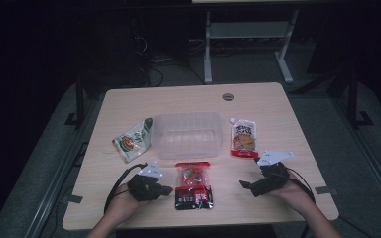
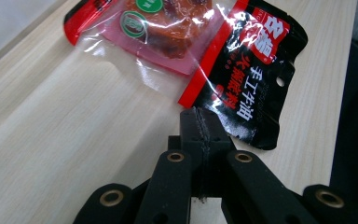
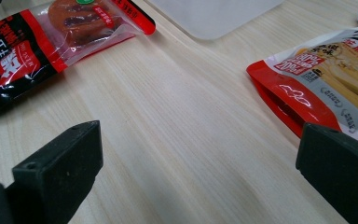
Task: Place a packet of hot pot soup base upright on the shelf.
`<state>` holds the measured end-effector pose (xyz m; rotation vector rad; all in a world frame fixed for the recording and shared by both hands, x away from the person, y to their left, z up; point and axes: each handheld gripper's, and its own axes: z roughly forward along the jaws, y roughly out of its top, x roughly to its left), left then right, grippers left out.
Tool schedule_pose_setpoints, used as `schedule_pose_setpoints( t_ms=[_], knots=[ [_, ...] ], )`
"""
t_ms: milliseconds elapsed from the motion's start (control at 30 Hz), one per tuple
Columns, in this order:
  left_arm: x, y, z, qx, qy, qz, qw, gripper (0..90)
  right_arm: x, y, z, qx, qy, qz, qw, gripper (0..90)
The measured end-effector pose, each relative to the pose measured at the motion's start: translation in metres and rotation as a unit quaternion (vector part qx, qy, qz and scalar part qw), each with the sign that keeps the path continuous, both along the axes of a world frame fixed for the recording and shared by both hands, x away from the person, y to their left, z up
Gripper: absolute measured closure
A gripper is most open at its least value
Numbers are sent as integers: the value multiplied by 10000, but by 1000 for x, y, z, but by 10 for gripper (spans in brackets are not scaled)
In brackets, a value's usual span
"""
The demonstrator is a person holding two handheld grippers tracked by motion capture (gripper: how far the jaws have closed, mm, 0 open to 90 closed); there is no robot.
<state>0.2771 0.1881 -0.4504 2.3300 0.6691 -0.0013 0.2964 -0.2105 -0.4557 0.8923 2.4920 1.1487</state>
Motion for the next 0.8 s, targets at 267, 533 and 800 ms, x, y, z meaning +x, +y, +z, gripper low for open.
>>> schedule_pose_setpoints(
  t_ms=[267, 533, 800],
  knots=[
    [4, -8, -5, 48, 46, -50, 10000, 898, 0, 1, 1, 19, -24, 13, 10000, 3],
    [3, -15, -8, 87, 82, -184, 9998, 898, 2, 2, 1, 25, -36, 8, 10000, 3],
    [1, -30, -7, 14, 64, -419, 9991, 898, 0, 2, 2, 79, -73, 4, 9999, 3]
  ],
)
